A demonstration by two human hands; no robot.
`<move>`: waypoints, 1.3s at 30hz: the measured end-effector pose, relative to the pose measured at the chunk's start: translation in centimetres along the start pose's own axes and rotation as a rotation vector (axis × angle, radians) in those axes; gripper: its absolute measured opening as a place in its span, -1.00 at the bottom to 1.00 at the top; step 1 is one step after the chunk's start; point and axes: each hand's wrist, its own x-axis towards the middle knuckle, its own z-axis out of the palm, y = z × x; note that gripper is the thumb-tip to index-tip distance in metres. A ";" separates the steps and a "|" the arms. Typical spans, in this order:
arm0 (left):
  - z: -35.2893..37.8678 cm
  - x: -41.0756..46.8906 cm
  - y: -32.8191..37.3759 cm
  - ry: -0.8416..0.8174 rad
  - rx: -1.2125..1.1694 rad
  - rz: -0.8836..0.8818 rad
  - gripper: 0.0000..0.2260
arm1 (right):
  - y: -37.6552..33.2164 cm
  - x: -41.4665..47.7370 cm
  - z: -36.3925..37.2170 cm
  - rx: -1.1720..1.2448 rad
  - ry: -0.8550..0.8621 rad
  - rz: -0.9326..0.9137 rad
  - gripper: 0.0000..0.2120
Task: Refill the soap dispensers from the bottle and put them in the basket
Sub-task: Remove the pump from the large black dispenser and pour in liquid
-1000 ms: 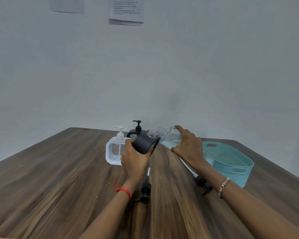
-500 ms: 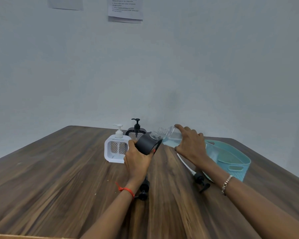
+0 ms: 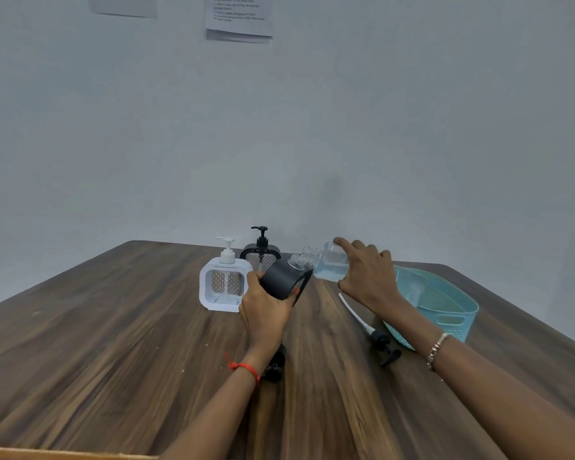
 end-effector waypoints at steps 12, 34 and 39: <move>0.0 -0.4 0.1 -0.006 -0.004 -0.008 -0.53 | 0.1 -0.2 -0.2 -0.007 -0.001 -0.006 -0.34; 0.4 -0.6 -0.2 0.021 -0.014 -0.023 -0.50 | 0.3 -0.3 -0.5 -0.026 0.007 -0.020 -0.35; 0.4 -0.6 -0.3 0.023 -0.023 -0.025 -0.50 | 0.2 -0.3 -0.6 -0.028 0.010 -0.022 -0.35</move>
